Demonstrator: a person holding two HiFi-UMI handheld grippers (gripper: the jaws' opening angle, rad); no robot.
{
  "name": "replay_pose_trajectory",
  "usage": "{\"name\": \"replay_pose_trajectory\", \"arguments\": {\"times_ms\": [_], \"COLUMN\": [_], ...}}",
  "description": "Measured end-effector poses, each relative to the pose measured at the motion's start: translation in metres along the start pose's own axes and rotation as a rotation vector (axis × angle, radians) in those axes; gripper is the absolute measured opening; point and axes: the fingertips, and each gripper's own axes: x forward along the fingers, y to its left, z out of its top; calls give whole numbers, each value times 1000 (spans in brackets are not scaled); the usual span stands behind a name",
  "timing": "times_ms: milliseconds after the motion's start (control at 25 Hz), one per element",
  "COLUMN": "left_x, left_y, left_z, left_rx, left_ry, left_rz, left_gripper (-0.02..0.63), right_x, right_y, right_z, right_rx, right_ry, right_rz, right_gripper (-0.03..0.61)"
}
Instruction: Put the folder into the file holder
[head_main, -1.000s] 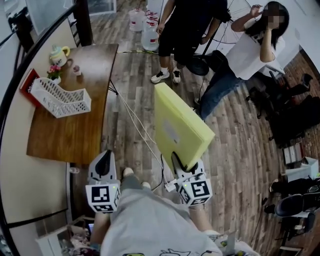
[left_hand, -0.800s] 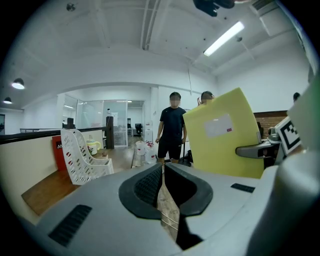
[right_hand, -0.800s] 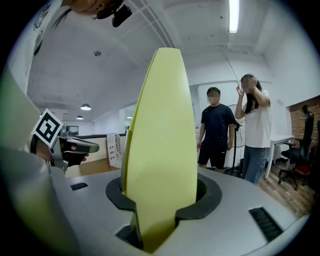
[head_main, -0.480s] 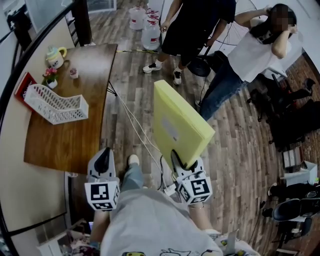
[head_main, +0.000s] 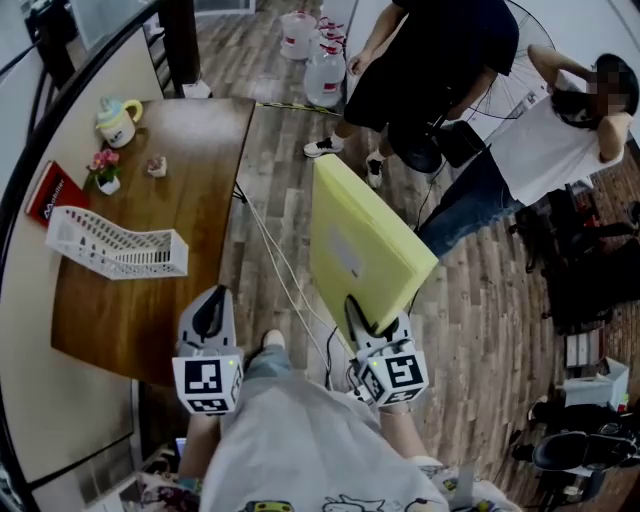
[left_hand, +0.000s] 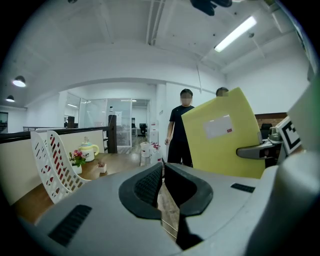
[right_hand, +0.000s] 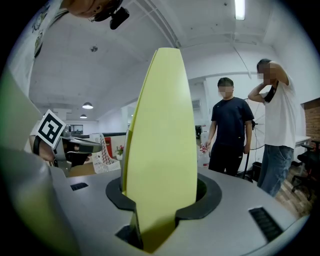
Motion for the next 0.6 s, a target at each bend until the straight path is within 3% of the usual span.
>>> {"name": "replay_pose_trajectory", "arguments": {"times_ms": [280, 600], "left_x": [42, 35], "left_y": [53, 107], "left_z": [10, 2], "left_rx": [-29, -95], "left_ry": [7, 22], "left_rz": [57, 186], "left_gripper": [15, 15], "right_x": [82, 142], "right_y": [6, 41], "right_z": [22, 39], "right_rx": [-12, -49], "right_ry": [-1, 20], "right_rz": [59, 186], "right_gripper": [155, 155]}}
